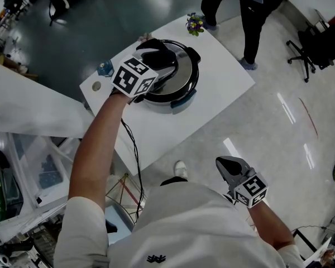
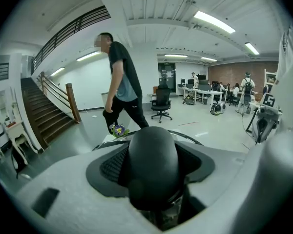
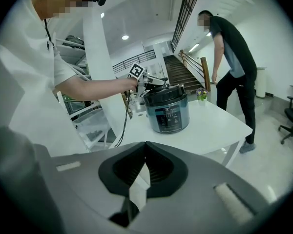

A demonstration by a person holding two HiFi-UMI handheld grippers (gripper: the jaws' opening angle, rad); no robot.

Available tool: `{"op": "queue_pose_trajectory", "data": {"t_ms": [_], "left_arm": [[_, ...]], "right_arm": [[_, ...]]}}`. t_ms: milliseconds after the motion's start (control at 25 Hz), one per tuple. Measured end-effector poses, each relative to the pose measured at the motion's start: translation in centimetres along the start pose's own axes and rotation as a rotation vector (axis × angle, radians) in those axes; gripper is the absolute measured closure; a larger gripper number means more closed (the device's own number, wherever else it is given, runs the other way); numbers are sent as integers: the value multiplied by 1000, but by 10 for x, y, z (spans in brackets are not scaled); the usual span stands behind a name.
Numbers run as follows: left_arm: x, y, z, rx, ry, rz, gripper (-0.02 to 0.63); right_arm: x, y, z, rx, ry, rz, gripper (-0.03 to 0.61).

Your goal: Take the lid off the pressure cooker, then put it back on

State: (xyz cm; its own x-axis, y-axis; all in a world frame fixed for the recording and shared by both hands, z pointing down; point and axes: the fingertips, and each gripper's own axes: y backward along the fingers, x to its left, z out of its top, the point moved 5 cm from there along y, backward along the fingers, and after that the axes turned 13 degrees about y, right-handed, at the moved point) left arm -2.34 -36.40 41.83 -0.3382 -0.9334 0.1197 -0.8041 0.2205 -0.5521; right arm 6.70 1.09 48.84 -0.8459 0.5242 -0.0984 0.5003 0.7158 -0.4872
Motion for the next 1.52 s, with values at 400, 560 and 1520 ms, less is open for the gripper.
{"op": "queue_pose_trajectory", "data": {"t_ms": [400, 560, 1520], "left_arm": [[0, 0, 0, 6, -2, -2, 325], [0, -1, -1, 8, -4, -4, 325], [0, 2, 4, 20, -8, 11, 325]], "right_arm": [[-2, 7, -5, -2, -13, -26, 566], [-3, 9, -8, -3, -17, -37, 566], [10, 25, -13, -6, -25, -72, 566]]}}
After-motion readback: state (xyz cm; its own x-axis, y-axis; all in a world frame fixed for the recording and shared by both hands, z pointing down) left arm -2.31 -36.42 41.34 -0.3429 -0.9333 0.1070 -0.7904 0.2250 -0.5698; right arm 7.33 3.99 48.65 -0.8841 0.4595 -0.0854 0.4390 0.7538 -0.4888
